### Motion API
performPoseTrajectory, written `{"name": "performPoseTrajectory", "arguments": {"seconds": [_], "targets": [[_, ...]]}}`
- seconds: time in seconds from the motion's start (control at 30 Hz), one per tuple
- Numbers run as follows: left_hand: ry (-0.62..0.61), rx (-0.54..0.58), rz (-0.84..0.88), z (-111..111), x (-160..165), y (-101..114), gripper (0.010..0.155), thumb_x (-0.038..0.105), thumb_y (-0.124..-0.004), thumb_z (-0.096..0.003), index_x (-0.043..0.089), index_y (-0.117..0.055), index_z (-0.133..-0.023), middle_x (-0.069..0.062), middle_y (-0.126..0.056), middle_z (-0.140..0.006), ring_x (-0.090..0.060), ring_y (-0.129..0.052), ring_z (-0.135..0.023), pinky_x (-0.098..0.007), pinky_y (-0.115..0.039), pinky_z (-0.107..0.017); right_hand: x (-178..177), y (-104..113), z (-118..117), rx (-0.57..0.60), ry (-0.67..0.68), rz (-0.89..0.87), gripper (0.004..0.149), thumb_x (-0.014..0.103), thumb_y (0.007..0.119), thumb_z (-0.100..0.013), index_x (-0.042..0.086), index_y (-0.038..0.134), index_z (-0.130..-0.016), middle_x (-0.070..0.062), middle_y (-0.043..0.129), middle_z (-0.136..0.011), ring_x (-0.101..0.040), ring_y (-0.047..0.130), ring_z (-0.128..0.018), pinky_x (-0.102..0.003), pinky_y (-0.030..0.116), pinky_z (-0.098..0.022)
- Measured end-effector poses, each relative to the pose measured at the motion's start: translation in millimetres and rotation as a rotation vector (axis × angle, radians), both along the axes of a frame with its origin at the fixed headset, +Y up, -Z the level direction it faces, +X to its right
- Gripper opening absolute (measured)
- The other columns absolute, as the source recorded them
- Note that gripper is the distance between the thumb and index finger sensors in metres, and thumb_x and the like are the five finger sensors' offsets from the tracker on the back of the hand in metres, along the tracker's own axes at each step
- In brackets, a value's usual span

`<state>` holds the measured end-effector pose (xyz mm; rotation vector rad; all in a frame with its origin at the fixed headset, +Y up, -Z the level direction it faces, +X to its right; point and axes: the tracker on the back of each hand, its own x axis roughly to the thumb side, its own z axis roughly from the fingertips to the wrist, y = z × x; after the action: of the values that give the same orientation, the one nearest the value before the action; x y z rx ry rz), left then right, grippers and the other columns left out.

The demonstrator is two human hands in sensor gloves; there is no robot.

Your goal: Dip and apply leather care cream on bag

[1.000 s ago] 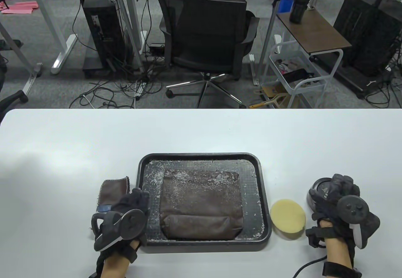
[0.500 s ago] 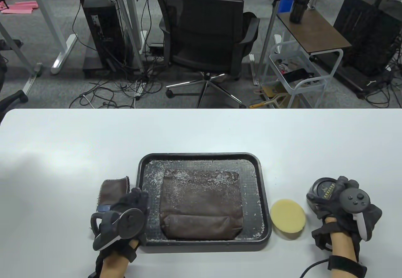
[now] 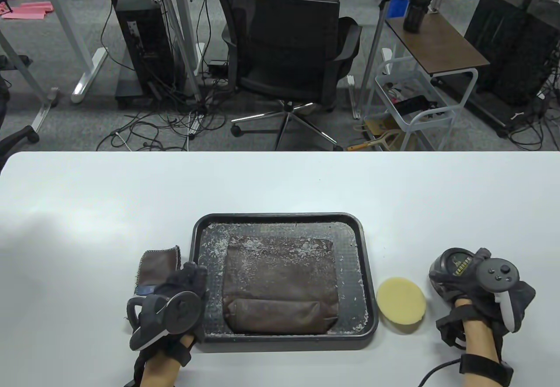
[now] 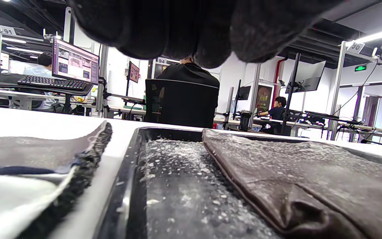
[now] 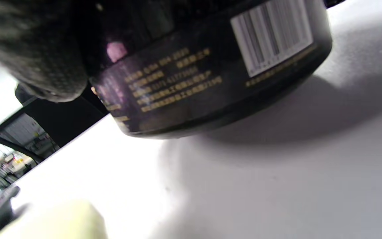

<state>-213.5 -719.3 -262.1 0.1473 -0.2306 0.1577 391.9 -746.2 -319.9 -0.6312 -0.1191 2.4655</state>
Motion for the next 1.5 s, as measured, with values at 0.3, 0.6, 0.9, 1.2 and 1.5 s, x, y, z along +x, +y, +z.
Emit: {"name": "performPoseTrajectory", "arguments": {"seconds": [0.3,0.6,0.9,1.2,1.5], "targets": [[-0.039,0.109,0.326,7,7,6,0.072,0.044,-0.078,-0.0512,0.013,-0.053,-0.11,-0.018,-0.06,-0.103,-0.042,-0.083,-0.074,-0.039,-0.083,-0.042,-47,52,17,0.438,0.2,-0.216,0.122,0.065,0.095,-0.032,0.0,0.026,-0.109,-0.038,0.032,-0.11,-0.068,0.042,-0.092,-0.075,0.056,-0.059],[-0.26,0.027,0.743,8,47,-2,0.08,0.053,-0.075,-0.0538,0.015,-0.038,-0.114,-0.018,-0.047,-0.108,-0.046,-0.08,-0.078,-0.041,-0.084,-0.043,-136,61,39,0.557,0.479,-0.57,0.122,0.068,0.092,-0.033,-0.002,0.026,-0.109,-0.038,0.031,-0.11,-0.067,0.043,-0.092,-0.073,0.058,-0.059],[-0.469,-0.18,1.072,9,94,-20,0.089,0.062,-0.074,-0.0538,0.018,-0.027,-0.115,-0.015,-0.031,-0.114,-0.047,-0.059,-0.097,-0.055,-0.07,-0.063,-226,25,47,0.376,0.685,-0.826,0.122,0.069,0.09,-0.036,-0.003,0.023,-0.108,-0.038,0.029,-0.109,-0.067,0.04,-0.091,-0.072,0.057,-0.059],[-0.595,-0.443,1.265,8,112,-48,0.11,0.077,-0.074,-0.051,0.029,0.007,-0.108,-0.01,0.003,-0.111,-0.054,-0.015,-0.105,-0.075,-0.041,-0.068,-286,5,62,0.215,0.786,-0.982,0.12,0.07,0.086,-0.038,-0.001,0.019,-0.108,-0.038,0.02,-0.108,-0.066,0.036,-0.091,-0.072,0.057,-0.059],[-0.542,-0.337,1.271,5,110,-45,0.11,0.085,-0.076,-0.0468,0.032,-0.008,-0.115,-0.018,-0.011,-0.113,-0.057,-0.034,-0.1,-0.065,-0.063,-0.064,-283,4,60,0.113,0.882,-0.965,0.119,0.078,0.075,-0.039,0.001,0.016,-0.108,-0.041,0.023,-0.107,-0.065,0.049,-0.09,-0.072,0.063,-0.055]]}}
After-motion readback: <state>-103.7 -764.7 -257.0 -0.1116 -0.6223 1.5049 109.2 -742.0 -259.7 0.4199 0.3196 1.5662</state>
